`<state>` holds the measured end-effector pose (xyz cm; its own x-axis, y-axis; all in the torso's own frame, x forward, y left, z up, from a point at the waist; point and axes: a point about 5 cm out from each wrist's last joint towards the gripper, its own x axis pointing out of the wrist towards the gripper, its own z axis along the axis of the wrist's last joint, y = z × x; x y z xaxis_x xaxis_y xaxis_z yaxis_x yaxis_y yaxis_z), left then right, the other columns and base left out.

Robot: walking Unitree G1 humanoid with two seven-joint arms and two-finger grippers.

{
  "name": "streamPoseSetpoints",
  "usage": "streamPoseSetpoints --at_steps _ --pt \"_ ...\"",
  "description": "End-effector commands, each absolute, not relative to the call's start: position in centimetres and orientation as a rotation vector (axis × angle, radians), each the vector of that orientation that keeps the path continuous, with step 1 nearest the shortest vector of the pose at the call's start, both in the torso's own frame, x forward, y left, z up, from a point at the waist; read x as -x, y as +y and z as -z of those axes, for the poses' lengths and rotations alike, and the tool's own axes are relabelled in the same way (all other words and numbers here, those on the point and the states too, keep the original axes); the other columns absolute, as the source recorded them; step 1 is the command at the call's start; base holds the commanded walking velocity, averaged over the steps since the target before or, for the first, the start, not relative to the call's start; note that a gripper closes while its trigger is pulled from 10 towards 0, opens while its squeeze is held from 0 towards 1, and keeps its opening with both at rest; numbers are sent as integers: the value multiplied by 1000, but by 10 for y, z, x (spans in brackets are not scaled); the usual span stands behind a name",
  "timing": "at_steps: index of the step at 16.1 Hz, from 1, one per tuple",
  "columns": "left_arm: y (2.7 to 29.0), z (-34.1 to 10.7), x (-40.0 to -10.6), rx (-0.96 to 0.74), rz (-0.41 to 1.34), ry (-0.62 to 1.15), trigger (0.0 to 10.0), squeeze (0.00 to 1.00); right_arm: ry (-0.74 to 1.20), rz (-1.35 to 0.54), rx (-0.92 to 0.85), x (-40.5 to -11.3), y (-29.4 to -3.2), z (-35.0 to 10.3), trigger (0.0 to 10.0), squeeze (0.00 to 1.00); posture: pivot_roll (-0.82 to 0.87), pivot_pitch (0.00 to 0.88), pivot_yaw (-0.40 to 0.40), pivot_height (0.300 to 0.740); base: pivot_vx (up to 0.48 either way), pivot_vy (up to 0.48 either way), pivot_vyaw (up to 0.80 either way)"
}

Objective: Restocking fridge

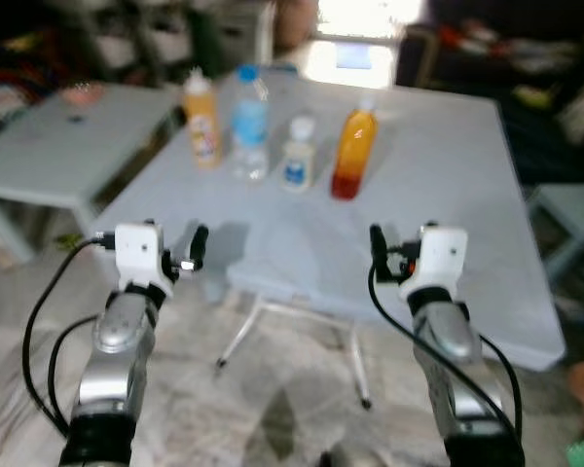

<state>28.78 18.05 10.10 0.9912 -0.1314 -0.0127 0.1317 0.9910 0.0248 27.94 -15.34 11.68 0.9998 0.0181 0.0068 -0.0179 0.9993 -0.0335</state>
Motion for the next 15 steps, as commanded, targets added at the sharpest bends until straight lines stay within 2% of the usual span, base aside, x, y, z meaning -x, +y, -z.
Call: streamPoseSetpoints --at_steps 1,4,14,15 --pt "172 -105 -288 -23 156 -5 10000 0 -10 5 51 -281 -162 -119 10000 0 -88 49 4 740 349 0 -800" --pt "176 -105 -284 -18 143 -10 10000 0 -3 1 51 -280 -162 -117 10000 0 -80 54 -1 740 416 0 -333" --pt "200 -106 -275 -54 28 11 10000 0 -35 -35 71 -285 -160 -125 10000 0 -63 88 -2 740 0 0 0" --pt "205 -108 -271 -63 18 8 10000 0 -84 -48 104 -287 -160 -136 10000 0 -54 100 4 740 0 0 800"
